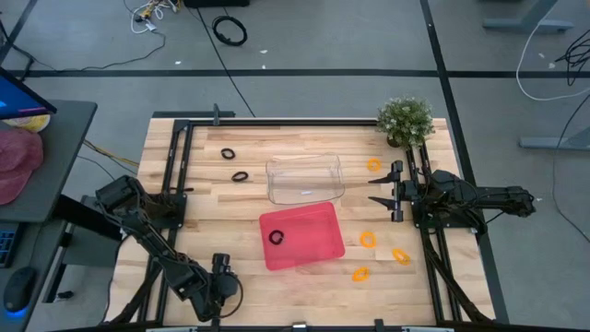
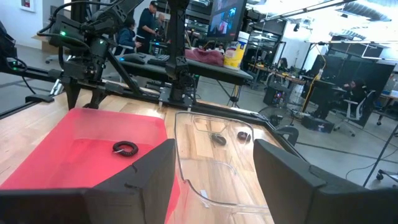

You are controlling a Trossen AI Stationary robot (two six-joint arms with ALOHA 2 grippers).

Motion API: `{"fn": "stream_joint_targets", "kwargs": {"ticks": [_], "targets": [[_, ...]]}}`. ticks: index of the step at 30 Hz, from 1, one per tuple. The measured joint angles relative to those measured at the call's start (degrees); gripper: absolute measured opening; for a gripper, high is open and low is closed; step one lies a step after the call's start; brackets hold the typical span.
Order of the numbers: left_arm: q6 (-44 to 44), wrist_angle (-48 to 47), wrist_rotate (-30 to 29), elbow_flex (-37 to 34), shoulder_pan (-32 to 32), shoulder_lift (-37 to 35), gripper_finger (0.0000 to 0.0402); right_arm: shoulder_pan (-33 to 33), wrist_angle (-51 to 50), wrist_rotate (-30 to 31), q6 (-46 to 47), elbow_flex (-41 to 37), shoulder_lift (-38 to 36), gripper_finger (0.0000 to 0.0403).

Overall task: Sort spring keychains
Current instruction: Put the bottom black spring keychain into the red bin

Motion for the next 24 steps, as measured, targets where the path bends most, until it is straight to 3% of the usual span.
{"fn": "stream_joint_targets", "kwargs": {"ticks": [16, 24], "targets": [[1.6, -0.2, 2.0, 0.1, 0.8, -0.1, 0.0241, 0.0, 0.0, 0.0, 0.0, 0.0, 0.0, 0.0222], [3.0, -6.0, 3.3, 4.2, 0.8, 0.4, 0.0241, 0.0, 0.0, 0.0, 0.0, 0.0, 0.0, 0.0222]]}}
